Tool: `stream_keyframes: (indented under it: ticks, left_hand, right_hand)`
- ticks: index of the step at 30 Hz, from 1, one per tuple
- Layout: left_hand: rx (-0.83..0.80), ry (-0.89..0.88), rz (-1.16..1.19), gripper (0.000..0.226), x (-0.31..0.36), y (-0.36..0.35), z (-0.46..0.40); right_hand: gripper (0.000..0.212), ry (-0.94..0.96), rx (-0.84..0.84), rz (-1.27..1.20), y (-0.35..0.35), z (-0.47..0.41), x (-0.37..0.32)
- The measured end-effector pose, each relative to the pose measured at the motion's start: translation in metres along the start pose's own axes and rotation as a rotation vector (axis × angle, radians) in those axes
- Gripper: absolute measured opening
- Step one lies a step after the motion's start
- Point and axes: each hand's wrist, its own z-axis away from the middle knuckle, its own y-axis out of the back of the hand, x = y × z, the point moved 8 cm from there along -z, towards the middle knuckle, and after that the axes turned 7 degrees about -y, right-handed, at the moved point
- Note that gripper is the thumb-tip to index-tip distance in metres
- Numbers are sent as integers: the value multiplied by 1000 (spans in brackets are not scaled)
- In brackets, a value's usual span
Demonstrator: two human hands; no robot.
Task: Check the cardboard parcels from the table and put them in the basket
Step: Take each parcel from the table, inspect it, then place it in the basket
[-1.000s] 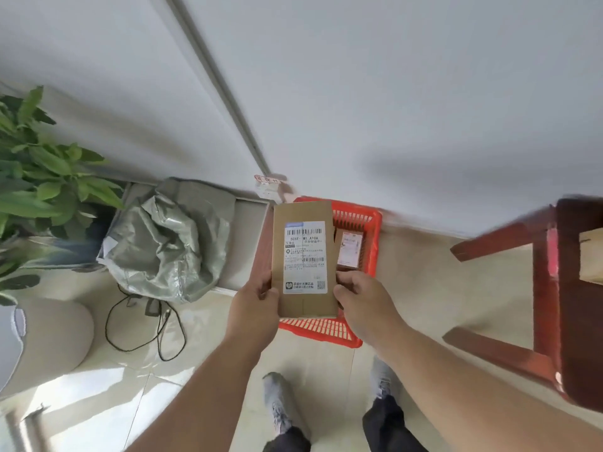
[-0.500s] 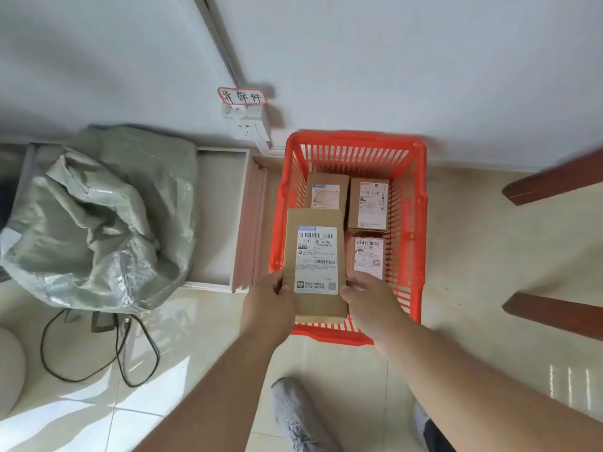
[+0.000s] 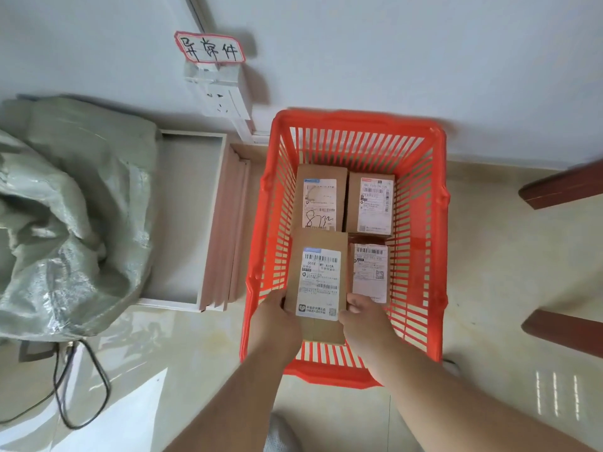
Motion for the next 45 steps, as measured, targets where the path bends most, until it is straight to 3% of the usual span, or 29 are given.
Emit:
stream_keyframes:
  ticks: [3,13,25,30,36,40,45]
  left_hand:
    - [-3,22,3,33,-12,-13,-6]
    - [-33,-27,-86,75,-7,-28,-17]
    - [-45,-113,-167,68,18,-23,-8]
    - [-10,-176,-148,65,42,-14,11]
    - [147,-233,-65,64,94,19,-1]
    - [137,-251,0,69,115,23,-50]
    - [66,-302,-237,65,122,7,-78]
  right_hand:
    - [42,13,-3,-8,-7,-16,11]
    - [43,23,61,52,-12,-40,11]
    - [34,27,79,112,16,-15,-8]
    - [34,123,139,136,38,13,-23]
    - [35,238,163,28,47,19,-87]
    - [40,256,134,-13,38,-11,-135]
    - [52,274,-1,28,23,-42,-162]
